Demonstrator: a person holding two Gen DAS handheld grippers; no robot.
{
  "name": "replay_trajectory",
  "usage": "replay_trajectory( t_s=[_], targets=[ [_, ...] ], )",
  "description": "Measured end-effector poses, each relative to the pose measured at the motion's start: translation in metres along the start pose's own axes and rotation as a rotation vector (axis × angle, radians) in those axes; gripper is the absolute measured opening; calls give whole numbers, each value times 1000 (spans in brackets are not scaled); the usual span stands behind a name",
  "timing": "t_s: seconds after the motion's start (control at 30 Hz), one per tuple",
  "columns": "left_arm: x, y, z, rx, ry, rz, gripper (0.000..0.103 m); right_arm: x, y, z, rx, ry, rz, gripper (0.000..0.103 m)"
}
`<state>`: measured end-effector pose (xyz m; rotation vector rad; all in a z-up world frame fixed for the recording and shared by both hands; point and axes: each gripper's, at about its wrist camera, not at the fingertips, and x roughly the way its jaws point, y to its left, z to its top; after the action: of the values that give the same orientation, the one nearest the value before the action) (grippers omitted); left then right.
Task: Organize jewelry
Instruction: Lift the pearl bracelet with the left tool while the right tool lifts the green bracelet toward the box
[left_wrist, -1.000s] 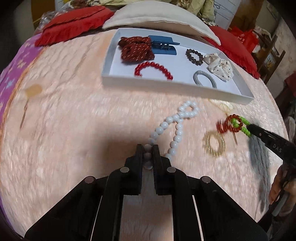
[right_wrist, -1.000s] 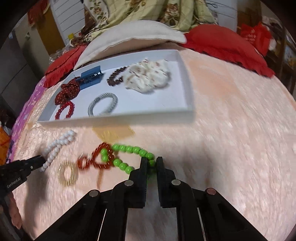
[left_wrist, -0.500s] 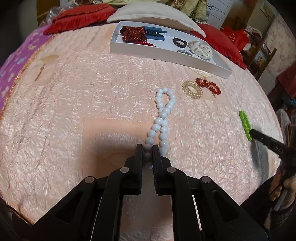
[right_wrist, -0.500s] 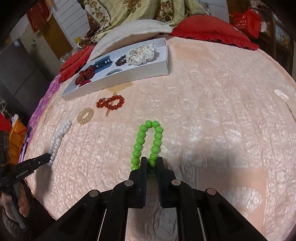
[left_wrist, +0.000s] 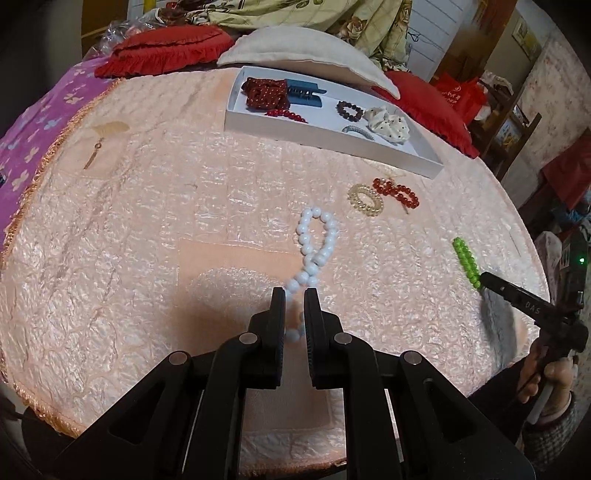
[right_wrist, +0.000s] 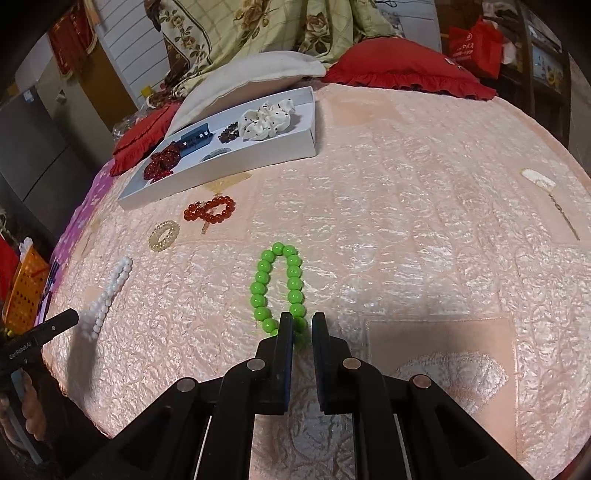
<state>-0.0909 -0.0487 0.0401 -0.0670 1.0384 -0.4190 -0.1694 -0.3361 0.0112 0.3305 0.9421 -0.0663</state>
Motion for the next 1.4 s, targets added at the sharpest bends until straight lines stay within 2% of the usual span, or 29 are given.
replay_trajectory(
  t_s=[0.17, 0.3, 0.37, 0.43, 0.77, 0.9, 1.0, 1.2, 1.3, 1.33, 1.4],
  targets=[
    [7, 6, -1, -12, 12, 10, 9, 3, 1, 0, -13, -3, -9, 9],
    [8, 8, -1, -16, 7, -16, 11, 7, 3, 2, -26, -10, -17, 9],
    [10, 6, -1, -11, 12, -32, 20, 9, 6, 3, -40, -12, -24, 9],
    [13, 3, -2, 0, 17, -42, 23, 12, 11, 5, -60, -12, -30, 9],
    [21, 3, 0, 28, 22, 7, 23, 23, 26, 12, -133, -28, -77, 10],
    [25, -1, -6, 75, 27, 37, 23, 25, 30, 14, -156, -36, -100, 10],
    [25, -5, -8, 94, 30, 13, 23, 26, 31, 13, -164, -42, -107, 10],
    [28, -14, -9, 127, 21, 39, 23, 25, 32, 12, -166, -45, -109, 10],
    [31, -22, -9, 149, 17, 64, 22, 26, 35, 11, -181, -48, -111, 10],
    [32, -24, -8, 155, 24, 72, 8, 26, 36, 12, -183, -47, -107, 10],
    [32, -27, -6, 150, 39, 70, 8, 27, 37, 14, -189, -39, -91, 9]
  ],
)
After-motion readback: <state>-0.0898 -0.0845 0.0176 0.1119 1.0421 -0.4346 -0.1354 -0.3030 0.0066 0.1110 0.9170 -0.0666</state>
